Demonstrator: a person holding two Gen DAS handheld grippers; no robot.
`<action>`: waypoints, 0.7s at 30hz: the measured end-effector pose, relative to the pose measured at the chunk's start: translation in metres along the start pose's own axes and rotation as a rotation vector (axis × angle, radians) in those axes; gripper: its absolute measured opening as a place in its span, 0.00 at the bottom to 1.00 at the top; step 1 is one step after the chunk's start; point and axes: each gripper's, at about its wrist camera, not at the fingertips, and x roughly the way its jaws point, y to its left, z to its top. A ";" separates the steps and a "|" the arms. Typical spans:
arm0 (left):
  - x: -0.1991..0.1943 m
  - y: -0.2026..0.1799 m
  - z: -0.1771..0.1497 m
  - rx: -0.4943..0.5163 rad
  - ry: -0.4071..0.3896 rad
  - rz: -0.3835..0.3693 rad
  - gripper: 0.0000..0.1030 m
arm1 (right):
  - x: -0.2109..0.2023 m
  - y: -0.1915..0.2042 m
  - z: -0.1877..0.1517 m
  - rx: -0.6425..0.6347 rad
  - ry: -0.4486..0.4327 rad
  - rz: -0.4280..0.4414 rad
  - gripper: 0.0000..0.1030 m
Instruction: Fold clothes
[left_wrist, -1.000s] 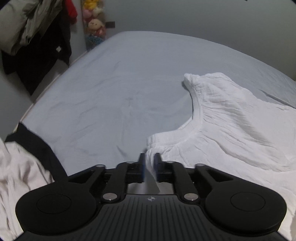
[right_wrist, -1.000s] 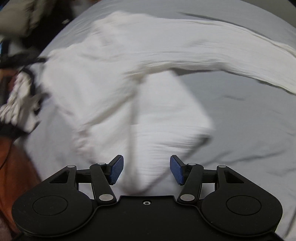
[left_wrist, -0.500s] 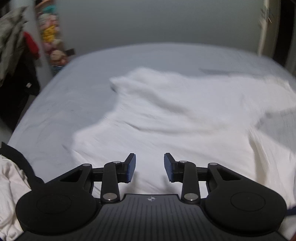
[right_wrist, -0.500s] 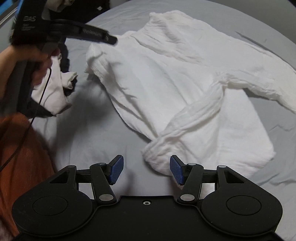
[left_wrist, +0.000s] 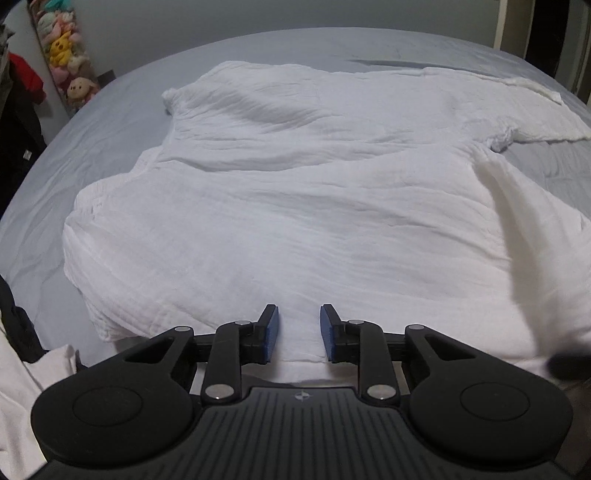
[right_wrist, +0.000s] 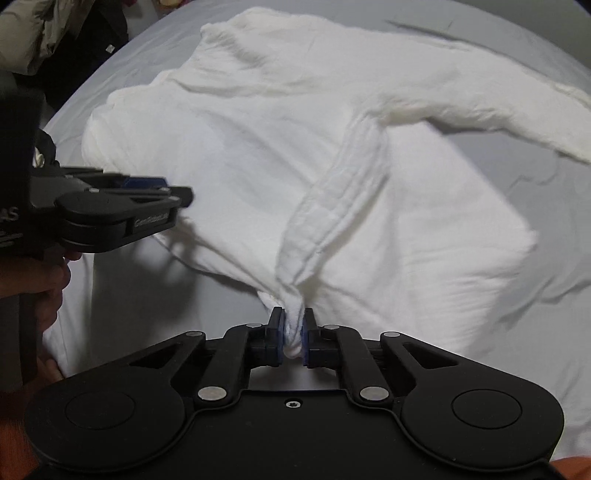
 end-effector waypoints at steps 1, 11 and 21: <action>0.000 0.000 0.000 -0.002 0.000 0.000 0.22 | -0.005 -0.003 0.002 -0.007 -0.006 -0.009 0.06; 0.002 0.003 0.003 -0.021 0.004 0.003 0.21 | -0.058 -0.070 0.041 -0.045 -0.070 -0.296 0.01; -0.005 0.005 0.007 -0.030 -0.027 -0.015 0.21 | -0.054 -0.077 0.033 -0.002 -0.039 -0.230 0.03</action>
